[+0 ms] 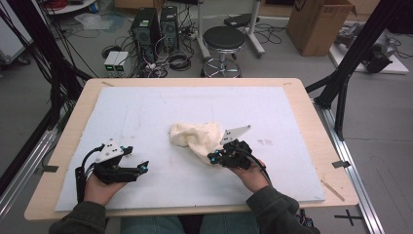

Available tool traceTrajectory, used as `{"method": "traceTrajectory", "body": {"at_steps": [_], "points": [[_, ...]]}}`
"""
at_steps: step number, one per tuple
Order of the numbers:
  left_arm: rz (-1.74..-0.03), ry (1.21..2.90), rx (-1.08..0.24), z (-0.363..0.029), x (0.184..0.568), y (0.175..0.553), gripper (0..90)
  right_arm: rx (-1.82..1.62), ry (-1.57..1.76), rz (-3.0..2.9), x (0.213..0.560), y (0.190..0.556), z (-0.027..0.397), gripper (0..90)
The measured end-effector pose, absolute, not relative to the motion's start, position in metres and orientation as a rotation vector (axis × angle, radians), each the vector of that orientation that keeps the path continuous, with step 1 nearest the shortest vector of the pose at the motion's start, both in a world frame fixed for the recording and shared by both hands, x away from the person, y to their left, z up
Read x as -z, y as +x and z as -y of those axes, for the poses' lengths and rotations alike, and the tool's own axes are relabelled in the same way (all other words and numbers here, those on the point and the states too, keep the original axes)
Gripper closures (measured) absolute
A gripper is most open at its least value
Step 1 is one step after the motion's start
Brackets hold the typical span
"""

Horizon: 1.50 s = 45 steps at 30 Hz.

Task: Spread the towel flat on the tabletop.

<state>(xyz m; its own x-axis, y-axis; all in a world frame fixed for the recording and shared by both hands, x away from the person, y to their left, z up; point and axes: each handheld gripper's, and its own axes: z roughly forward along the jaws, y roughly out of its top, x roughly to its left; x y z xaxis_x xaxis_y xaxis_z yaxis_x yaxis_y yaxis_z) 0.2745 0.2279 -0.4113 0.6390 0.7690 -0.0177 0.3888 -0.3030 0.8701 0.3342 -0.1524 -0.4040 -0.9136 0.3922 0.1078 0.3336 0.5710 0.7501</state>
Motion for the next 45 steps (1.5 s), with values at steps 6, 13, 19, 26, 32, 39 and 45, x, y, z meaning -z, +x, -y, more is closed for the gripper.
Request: {"method": "traceTrajectory", "body": {"at_steps": [6, 13, 19, 26, 32, 39, 45], "points": [[-0.905, 1.923, -0.509, -0.227, 0.411, 0.274, 20.2, -1.331, 0.555, -2.732, 0.397, 0.306, 0.148, 88.1], [-0.900, 1.918, -0.511, -0.226, 0.411, 0.274, 20.2, -1.293, 0.552, -2.778, 0.408, 0.304, 0.148, 74.0], [-0.896, 1.918, -0.506, -0.225, 0.411, 0.275, 20.2, -1.341, 0.616, -2.716, 0.408, 0.320, 0.149, 53.0], [-0.899, 1.917, -0.507, -0.226, 0.411, 0.275, 20.2, -1.239, 0.475, -2.778, 0.420, 0.319, 0.100, 47.6], [-0.892, 1.916, -0.502, -0.226, 0.411, 0.275, 20.2, -1.058, 0.439, -2.789, 0.432, 0.326, 0.080, 75.7], [-0.884, 1.917, -0.499, -0.224, 0.411, 0.276, 20.2, -1.218, 0.550, -2.722, 0.416, 0.336, 0.105, 86.0], [-0.865, 1.903, -0.493, -0.217, 0.409, 0.278, 20.8, -1.232, 0.719, -2.611, 0.401, 0.353, 0.144, 86.1]]}}
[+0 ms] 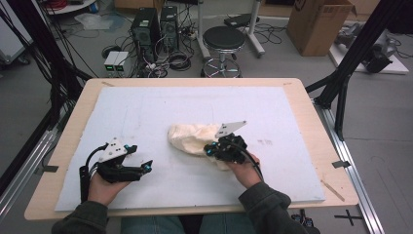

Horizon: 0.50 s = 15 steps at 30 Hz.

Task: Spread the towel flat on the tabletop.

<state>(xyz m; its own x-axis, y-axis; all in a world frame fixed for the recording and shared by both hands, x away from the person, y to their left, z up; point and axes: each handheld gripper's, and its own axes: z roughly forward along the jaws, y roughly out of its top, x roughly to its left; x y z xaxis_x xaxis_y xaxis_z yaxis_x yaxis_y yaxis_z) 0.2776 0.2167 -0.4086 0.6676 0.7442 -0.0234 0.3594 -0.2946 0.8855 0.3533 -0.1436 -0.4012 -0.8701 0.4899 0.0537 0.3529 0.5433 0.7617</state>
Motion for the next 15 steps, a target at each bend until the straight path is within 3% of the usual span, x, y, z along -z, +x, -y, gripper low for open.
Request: {"method": "traceTrajectory", "body": {"at_steps": [9, 13, 15], "points": [[-0.811, 1.931, -0.498, -0.198, 0.405, 0.281, 22.6, -1.193, 0.972, -2.548, 0.418, 0.393, 0.182, 84.1], [-0.811, 1.930, -0.493, -0.198, 0.404, 0.281, 22.6, -1.233, 0.957, -2.562, 0.420, 0.396, 0.181, 77.6], [-0.814, 1.920, -0.491, -0.197, 0.405, 0.281, 22.7, -1.270, 0.905, -2.580, 0.417, 0.393, 0.178, 68.5]]}}
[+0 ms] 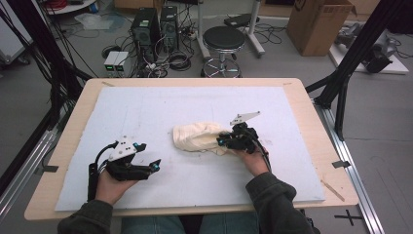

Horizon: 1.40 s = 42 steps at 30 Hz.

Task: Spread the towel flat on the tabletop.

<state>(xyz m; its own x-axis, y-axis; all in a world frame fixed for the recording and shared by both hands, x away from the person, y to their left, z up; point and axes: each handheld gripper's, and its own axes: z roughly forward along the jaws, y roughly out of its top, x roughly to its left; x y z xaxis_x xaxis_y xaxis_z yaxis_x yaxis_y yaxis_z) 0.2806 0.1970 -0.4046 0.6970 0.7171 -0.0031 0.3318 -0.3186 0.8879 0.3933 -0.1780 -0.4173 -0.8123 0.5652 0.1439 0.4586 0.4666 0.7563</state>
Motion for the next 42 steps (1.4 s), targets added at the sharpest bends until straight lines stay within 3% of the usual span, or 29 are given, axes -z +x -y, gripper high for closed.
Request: {"method": "traceTrajectory", "body": {"at_steps": [12, 21, 26, 32, 42], "points": [[-0.808, 1.932, -0.491, -0.200, 0.405, 0.280, 22.7, -1.246, 0.535, -2.648, 0.403, 0.355, 0.143, 51.8], [-0.803, 1.927, -0.490, -0.202, 0.404, 0.279, 22.8, -1.167, 0.419, -2.725, 0.413, 0.337, 0.120, 50.2], [-0.805, 1.928, -0.486, -0.203, 0.405, 0.279, 22.8, -1.050, 0.400, -2.745, 0.427, 0.337, 0.109, 60.0], [-0.797, 1.933, -0.488, -0.203, 0.405, 0.279, 22.8, -1.022, 0.414, -2.762, 0.428, 0.342, 0.104, 84.9], [-0.804, 1.906, -0.503, -0.209, 0.402, 0.276, 22.8, -1.269, 0.336, -2.729, 0.376, 0.324, 0.082, 86.8]]}}
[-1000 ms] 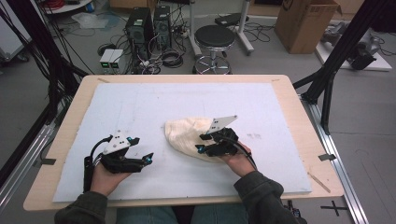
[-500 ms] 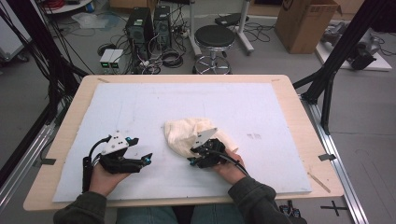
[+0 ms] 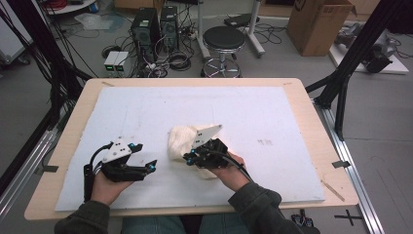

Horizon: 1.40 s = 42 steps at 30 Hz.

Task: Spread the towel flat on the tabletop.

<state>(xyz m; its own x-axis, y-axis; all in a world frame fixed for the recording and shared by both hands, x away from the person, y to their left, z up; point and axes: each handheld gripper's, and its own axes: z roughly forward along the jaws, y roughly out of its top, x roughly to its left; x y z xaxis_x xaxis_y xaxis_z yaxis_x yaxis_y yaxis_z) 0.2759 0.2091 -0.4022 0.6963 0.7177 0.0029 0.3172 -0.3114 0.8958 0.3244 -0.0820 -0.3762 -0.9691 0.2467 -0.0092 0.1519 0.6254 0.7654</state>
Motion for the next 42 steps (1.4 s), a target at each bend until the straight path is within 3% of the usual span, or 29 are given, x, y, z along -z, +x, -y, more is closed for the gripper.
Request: {"method": "traceTrajectory", "body": {"at_steps": [6, 19, 24, 32, 36, 42], "points": [[-0.808, 1.892, -0.506, -0.213, 0.401, 0.275, 22.9, -1.336, 0.345, -2.712, 0.365, 0.324, 0.072, 86.7], [-0.796, 1.891, -0.478, -0.204, 0.403, 0.276, 24.1, -1.200, 0.698, -2.684, 0.401, 0.392, 0.088, 86.6], [-0.745, 1.896, -0.427, -0.190, 0.401, 0.274, 32.2, -1.255, 0.719, -2.656, 0.401, 0.396, 0.091, 86.5], [-0.604, 1.990, -0.368, -0.145, 0.409, 0.278, 59.5, -1.284, 0.706, -2.645, 0.398, 0.395, 0.092, 85.9], [-0.602, 2.047, -0.336, -0.126, 0.418, 0.290, 61.4, -1.307, 0.713, -2.659, 0.396, 0.392, 0.094, 76.3], [-0.641, 2.127, -0.328, -0.112, 0.430, 0.306, 61.6, -1.359, 0.639, -2.615, 0.383, 0.372, 0.125, 69.7]]}}
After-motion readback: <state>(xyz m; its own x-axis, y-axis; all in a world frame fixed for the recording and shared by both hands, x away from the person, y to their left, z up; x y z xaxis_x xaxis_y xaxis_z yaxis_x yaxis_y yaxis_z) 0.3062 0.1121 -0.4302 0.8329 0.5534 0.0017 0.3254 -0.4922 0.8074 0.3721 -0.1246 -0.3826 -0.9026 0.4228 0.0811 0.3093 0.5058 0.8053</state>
